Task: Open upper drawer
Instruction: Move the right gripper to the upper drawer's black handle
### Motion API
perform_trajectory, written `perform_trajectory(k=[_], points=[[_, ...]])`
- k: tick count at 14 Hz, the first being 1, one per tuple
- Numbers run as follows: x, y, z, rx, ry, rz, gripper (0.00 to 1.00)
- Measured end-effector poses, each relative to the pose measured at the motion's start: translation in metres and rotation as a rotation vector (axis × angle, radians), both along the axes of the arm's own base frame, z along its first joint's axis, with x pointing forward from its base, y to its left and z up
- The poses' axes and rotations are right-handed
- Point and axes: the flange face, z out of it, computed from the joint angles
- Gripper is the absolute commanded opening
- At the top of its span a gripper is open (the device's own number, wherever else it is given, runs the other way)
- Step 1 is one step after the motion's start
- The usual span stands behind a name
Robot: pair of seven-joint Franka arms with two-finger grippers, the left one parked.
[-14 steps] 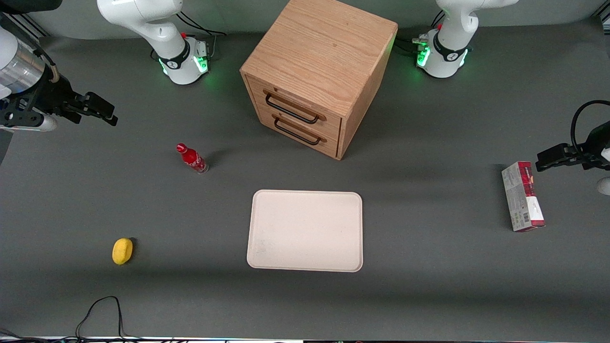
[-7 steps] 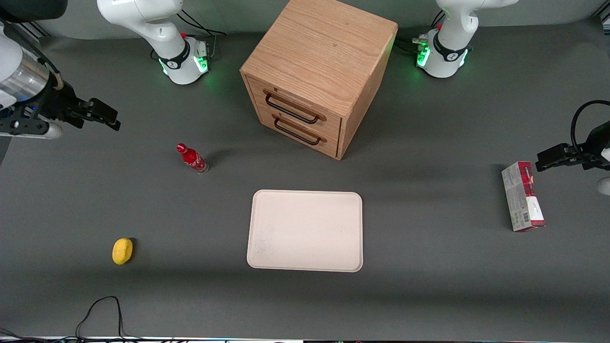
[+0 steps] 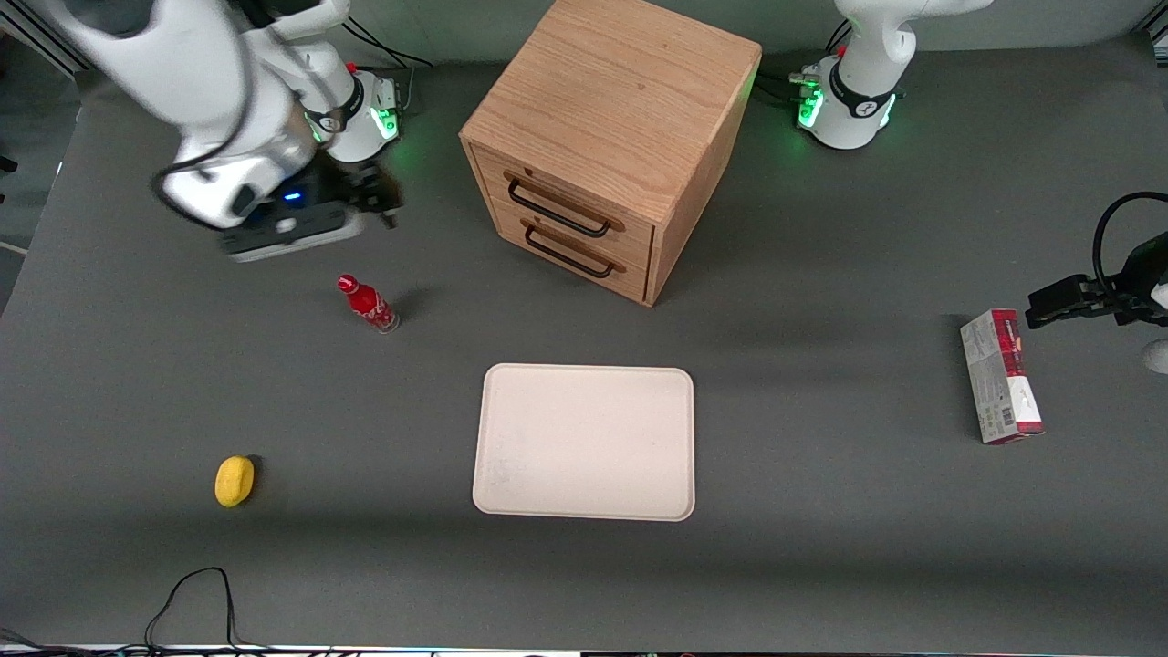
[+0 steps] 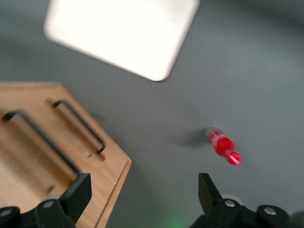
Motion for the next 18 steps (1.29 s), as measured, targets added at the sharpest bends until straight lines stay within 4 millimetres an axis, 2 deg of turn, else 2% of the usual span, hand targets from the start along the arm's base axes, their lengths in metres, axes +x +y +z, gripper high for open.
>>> perform_trajectory(k=[3, 5, 9, 15, 18], points=[[-0.022, 0.045, -0.011, 0.066, 0.053, 0.261, 1.0], [-0.03, 0.062, -0.021, 0.173, 0.132, 0.341, 1.0], [-0.019, 0.068, -0.051, 0.238, 0.203, 0.435, 1.0], [-0.009, 0.078, -0.135, 0.248, 0.2, 0.492, 1.0], [-0.007, 0.083, -0.165, 0.222, 0.186, 0.513, 1.0]])
